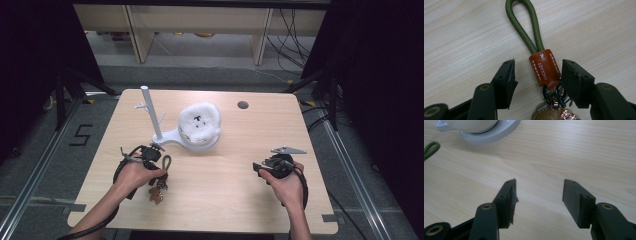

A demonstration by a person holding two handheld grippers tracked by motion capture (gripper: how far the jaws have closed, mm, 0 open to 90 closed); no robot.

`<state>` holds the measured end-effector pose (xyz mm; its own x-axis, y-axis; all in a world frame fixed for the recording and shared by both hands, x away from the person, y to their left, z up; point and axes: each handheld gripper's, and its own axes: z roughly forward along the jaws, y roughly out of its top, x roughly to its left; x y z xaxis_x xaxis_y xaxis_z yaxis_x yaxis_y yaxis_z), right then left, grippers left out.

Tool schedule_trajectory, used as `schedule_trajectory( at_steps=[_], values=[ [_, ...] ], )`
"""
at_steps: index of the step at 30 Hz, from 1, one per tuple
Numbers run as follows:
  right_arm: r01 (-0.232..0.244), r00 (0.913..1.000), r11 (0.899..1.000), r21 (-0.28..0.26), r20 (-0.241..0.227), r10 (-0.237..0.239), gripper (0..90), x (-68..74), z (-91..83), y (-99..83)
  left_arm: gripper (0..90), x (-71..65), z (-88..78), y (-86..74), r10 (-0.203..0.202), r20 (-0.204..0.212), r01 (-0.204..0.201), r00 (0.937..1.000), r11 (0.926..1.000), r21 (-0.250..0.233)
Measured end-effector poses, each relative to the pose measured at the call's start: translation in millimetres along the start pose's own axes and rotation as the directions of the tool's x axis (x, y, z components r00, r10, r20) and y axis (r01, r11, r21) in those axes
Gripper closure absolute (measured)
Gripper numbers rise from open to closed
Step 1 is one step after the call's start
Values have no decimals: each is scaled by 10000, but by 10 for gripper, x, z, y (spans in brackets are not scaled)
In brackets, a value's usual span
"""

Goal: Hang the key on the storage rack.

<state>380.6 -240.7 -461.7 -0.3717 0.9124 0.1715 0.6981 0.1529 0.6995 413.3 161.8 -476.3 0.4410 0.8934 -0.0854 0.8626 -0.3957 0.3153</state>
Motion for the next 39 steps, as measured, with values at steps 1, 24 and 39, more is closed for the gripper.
schedule_trajectory(
  at_steps=[1, 24, 39],
  values=[
    [132, 9999, 9999, -78, -38, -132, 459, -7, 12, 0, 447, -5, 5, 1, 28, -21, -28, 10000, 10000, 38],
    [26, 9994, 10000, -12, -342, -26, 443, 34, 36, -11, 651, -63, 64, -25, 765, -320, -752, 9966, 9964, 401],
    [-300, 9990, 9995, -21, -340, 299, 442, 47, 29, -21, 678, 36, 34, -173, 1942, -132, -1947, 9809, 9793, -551]
  ],
)
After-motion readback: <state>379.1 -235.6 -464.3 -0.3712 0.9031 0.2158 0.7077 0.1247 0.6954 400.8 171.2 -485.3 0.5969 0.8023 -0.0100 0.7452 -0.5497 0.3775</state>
